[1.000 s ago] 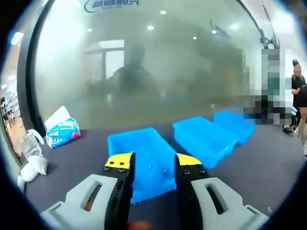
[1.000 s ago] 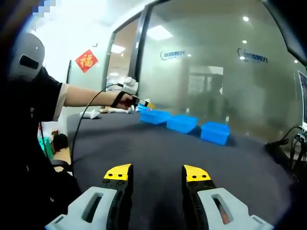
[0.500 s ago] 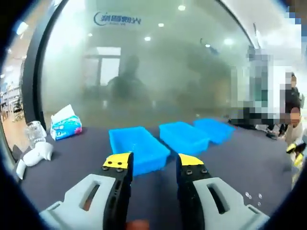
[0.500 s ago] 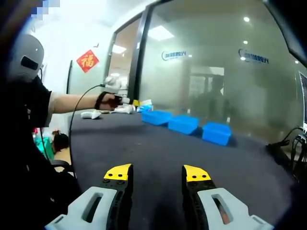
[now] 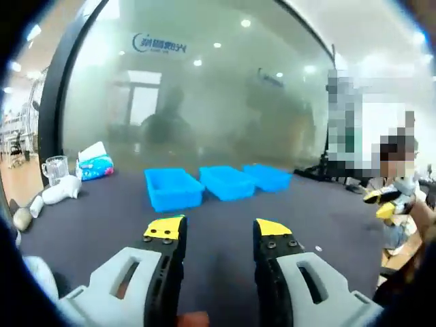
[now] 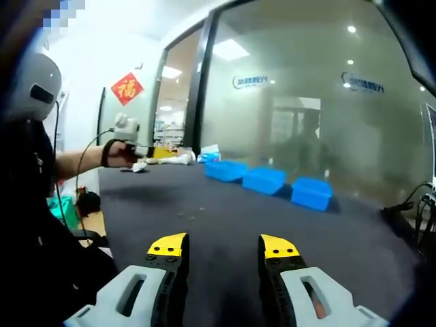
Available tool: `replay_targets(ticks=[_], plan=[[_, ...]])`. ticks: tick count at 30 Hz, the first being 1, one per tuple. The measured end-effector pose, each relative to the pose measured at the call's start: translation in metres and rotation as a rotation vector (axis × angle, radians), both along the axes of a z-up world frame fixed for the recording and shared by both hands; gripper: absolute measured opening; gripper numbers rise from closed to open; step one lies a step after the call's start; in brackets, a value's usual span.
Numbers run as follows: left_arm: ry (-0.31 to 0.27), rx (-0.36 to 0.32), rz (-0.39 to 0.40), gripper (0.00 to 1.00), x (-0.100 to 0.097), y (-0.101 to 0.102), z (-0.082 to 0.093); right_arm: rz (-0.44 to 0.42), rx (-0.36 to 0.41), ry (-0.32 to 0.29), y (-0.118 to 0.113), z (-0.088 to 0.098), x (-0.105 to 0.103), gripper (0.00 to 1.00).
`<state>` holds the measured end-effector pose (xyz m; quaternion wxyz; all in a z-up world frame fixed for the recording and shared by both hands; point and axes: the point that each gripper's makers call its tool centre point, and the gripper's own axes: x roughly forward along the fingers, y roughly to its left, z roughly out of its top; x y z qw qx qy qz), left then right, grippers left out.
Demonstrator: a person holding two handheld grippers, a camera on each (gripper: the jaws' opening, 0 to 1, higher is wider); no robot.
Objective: Sort the screws, nuts, and washers into the corresponding bins
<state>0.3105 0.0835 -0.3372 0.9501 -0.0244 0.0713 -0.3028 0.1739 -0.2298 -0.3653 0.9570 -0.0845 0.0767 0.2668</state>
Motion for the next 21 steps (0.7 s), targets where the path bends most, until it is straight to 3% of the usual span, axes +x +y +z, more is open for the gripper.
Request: replay_targets(ticks=[9, 15, 21], plan=[[-0.002, 0.020, -0.042, 0.42, -0.050, 0.001, -0.011, 0.010, -0.002, -0.006, 0.004, 0.004, -0.004, 0.37], [-0.046, 0.069, -0.060, 0.42, -0.069, -0.005, -0.007, 0.016, -0.001, -0.010, 0.005, 0.006, -0.005, 0.37], [-0.060, 0.070, -0.084, 0.42, -0.080, -0.016, -0.005, 0.024, -0.002, -0.001, 0.009, 0.002, -0.005, 0.37]])
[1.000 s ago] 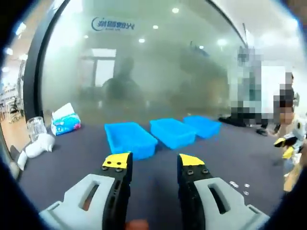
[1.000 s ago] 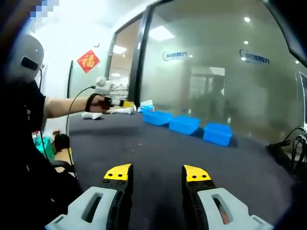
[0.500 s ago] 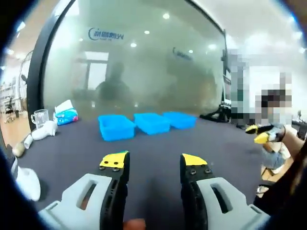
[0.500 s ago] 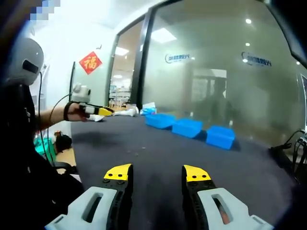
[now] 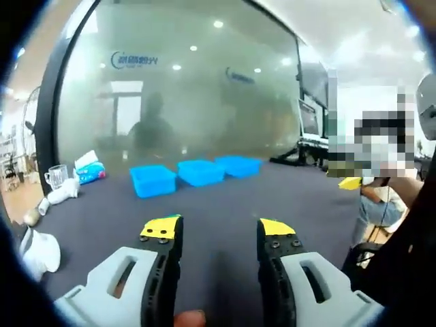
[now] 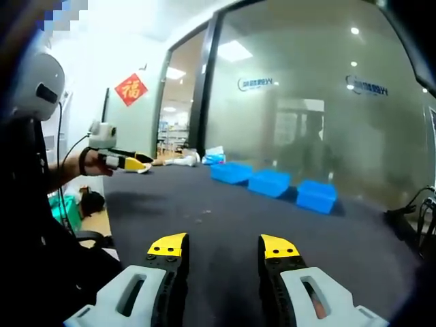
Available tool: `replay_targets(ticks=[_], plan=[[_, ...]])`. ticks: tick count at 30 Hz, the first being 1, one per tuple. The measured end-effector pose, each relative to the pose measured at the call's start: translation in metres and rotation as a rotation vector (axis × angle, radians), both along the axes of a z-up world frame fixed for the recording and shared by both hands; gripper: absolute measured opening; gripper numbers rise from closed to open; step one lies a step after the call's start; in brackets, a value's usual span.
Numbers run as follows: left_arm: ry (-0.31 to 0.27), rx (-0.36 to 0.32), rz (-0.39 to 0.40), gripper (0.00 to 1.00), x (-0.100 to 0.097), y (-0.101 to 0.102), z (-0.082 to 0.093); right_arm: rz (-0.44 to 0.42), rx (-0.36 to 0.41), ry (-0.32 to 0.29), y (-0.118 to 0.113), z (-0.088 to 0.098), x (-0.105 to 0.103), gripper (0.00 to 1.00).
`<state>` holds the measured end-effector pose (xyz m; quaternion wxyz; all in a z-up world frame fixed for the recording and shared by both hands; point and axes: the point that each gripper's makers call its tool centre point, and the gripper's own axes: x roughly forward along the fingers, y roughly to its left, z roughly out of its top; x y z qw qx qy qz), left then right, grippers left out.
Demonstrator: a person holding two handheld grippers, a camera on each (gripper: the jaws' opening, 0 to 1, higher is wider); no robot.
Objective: Sort the screws, nuts, and washers into the corresponding bins
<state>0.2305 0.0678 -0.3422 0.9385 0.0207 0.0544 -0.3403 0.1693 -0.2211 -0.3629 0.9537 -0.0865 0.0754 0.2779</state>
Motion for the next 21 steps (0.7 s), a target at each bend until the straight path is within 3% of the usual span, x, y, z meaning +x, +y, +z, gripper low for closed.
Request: replay_targets(ticks=[9, 21], plan=[[0.008, 0.011, -0.020, 0.42, -0.005, -0.011, -0.005, -0.002, 0.007, 0.001, -0.002, -0.002, 0.001, 0.37], [-0.007, -0.005, -0.059, 0.42, -0.012, -0.025, 0.003, -0.008, 0.016, -0.003, -0.006, -0.005, 0.002, 0.37]])
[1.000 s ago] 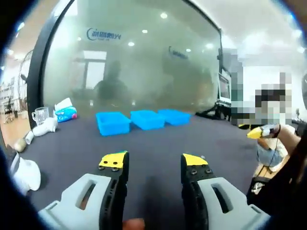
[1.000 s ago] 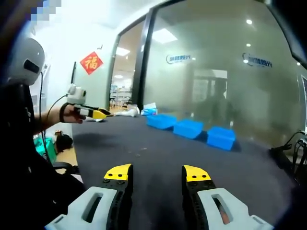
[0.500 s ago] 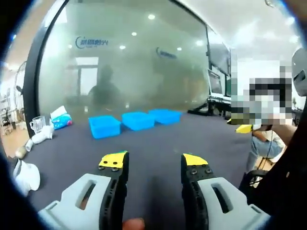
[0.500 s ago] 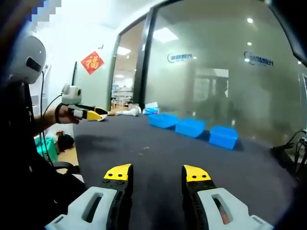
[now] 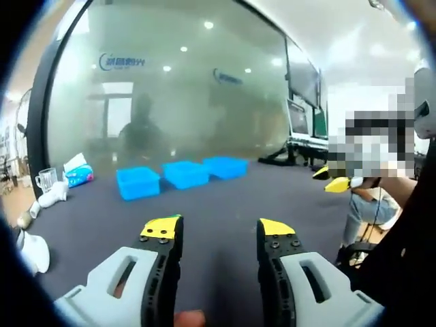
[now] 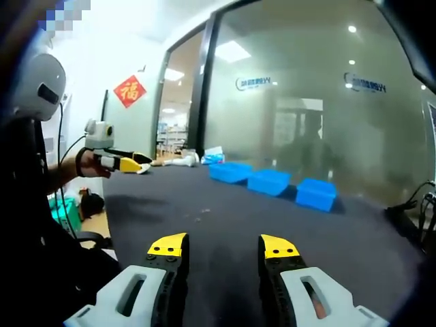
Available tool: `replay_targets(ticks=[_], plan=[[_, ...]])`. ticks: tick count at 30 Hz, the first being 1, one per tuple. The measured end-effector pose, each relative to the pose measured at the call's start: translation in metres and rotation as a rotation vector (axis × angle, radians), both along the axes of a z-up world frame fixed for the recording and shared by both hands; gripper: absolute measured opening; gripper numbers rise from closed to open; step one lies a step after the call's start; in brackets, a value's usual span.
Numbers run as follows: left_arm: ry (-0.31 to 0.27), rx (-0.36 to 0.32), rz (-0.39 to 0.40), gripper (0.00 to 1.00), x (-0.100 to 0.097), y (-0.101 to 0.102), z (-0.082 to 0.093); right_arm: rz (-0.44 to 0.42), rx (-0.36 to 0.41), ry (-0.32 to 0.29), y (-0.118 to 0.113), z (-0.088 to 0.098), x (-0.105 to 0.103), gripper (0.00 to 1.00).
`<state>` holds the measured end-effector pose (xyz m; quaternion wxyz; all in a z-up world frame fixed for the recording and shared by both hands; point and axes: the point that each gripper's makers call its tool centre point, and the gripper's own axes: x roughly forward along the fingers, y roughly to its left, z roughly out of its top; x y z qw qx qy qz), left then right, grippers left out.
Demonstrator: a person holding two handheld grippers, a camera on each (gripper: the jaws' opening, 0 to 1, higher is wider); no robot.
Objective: Sort the screws, nuts, and washers into the corresponding bins
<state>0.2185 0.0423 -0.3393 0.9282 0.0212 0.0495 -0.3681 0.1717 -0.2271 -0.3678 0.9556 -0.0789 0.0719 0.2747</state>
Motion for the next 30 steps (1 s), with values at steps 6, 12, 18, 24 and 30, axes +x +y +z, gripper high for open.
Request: replay_targets(ticks=[6, 12, 18, 24, 30], plan=[[0.006, 0.006, -0.015, 0.42, -0.001, -0.005, -0.002, -0.002, -0.004, -0.003, -0.002, 0.000, -0.001, 0.37], [0.021, 0.009, -0.029, 0.41, -0.002, -0.006, -0.004, -0.006, -0.005, -0.003, -0.002, 0.001, -0.002, 0.37], [0.022, 0.004, -0.030, 0.41, -0.005, -0.006, -0.003, -0.009, 0.003, 0.003, -0.001, 0.001, -0.002, 0.37], [0.028, 0.008, -0.027, 0.41, -0.005, -0.006, -0.005, -0.002, 0.002, 0.008, 0.001, 0.000, -0.003, 0.37], [0.027, 0.000, -0.027, 0.41, -0.005, -0.005, -0.003, -0.011, 0.035, -0.051, -0.002, 0.010, 0.000, 0.37]])
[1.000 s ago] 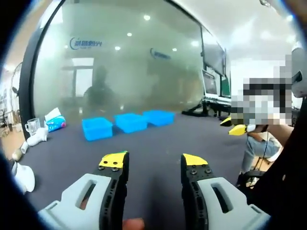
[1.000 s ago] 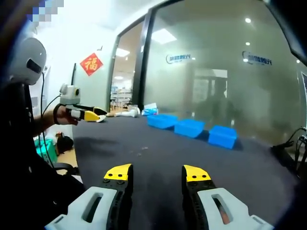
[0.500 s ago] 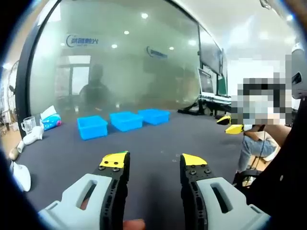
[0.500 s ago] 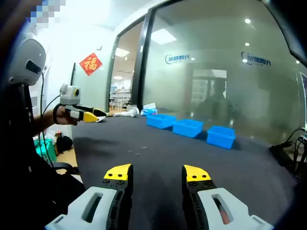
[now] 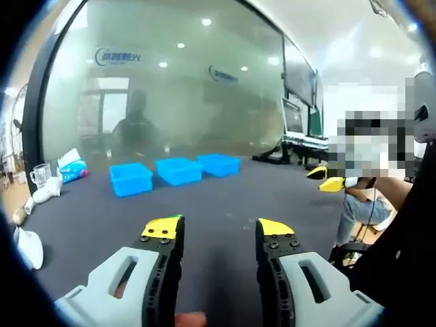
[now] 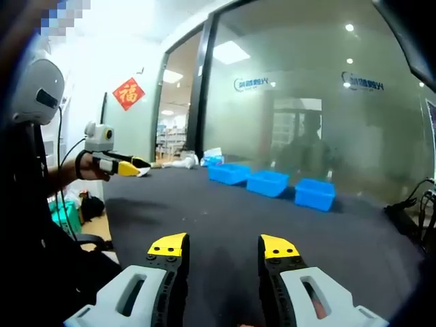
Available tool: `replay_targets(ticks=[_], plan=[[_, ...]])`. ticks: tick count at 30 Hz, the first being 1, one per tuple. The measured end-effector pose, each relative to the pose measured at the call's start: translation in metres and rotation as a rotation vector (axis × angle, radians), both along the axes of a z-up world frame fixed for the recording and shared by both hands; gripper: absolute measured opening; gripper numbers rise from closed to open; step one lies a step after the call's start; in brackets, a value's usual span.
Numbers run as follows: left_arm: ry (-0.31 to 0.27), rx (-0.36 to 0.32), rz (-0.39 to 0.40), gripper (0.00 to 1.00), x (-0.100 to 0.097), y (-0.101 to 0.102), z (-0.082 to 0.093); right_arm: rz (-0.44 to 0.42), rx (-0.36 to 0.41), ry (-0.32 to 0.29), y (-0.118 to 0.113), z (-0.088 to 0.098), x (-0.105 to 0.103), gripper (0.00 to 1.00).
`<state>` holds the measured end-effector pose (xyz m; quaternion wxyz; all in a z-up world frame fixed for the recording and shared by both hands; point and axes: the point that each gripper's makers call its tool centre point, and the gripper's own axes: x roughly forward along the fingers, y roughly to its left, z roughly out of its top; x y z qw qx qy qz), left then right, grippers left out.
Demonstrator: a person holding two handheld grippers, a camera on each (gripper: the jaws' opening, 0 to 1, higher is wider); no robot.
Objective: Sort the screws, nuts, and washers into the corresponding bins
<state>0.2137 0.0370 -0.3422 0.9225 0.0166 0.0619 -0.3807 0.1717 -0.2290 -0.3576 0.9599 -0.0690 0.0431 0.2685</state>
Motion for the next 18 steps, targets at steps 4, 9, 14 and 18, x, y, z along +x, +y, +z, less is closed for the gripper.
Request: replay_targets(ticks=[4, 9, 14, 18], plan=[[0.001, -0.003, 0.000, 0.41, 0.000, 0.001, 0.001, -0.005, -0.012, 0.021, -0.002, -0.003, 0.000, 0.37], [0.012, -0.001, -0.004, 0.41, 0.001, 0.000, -0.002, 0.007, -0.024, 0.040, 0.001, -0.009, -0.002, 0.37], [0.010, 0.017, -0.002, 0.41, -0.001, 0.003, -0.003, 0.013, -0.020, 0.048, 0.002, -0.009, -0.005, 0.37], [0.005, 0.038, 0.005, 0.40, -0.003, 0.011, -0.001, 0.015, -0.019, 0.054, 0.001, -0.008, -0.008, 0.36]])
